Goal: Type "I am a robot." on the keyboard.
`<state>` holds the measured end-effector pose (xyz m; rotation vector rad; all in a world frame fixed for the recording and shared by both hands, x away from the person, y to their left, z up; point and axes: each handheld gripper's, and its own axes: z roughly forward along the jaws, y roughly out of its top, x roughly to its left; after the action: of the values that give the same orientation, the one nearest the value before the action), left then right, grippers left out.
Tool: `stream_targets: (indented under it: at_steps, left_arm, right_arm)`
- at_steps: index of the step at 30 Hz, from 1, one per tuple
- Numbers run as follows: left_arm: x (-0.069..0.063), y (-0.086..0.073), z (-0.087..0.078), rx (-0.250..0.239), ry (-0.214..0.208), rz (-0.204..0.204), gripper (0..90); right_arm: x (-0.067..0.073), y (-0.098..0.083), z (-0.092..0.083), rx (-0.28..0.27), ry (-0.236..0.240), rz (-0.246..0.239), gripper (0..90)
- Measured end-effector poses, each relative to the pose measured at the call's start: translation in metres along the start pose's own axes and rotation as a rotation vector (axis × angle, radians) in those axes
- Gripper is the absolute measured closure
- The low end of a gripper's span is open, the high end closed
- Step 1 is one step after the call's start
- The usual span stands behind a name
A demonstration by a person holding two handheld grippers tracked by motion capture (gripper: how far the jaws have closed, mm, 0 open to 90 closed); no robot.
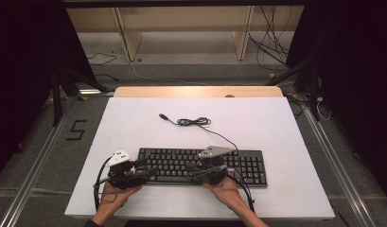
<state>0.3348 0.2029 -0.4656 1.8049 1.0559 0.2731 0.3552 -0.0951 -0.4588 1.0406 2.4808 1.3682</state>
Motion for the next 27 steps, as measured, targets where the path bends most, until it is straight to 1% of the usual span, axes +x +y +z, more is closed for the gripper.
stream_targets:
  at_steps: [11, 17, 27]
  left_arm:
    - [-0.004, 0.000, -0.002, -0.015, -0.009, 0.008, 31.0]
    - [-0.005, 0.000, -0.002, -0.015, -0.004, 0.010, 30.2]
    - [-0.006, -0.001, -0.003, -0.016, -0.006, 0.014, 29.6]
  right_arm:
    - [-0.001, 0.001, 0.011, 0.030, -0.016, 0.007, 90.0]
    - [-0.001, 0.000, 0.014, 0.048, -0.028, 0.008, 90.0]
    - [0.000, -0.003, 0.022, 0.085, -0.027, -0.004, 90.0]
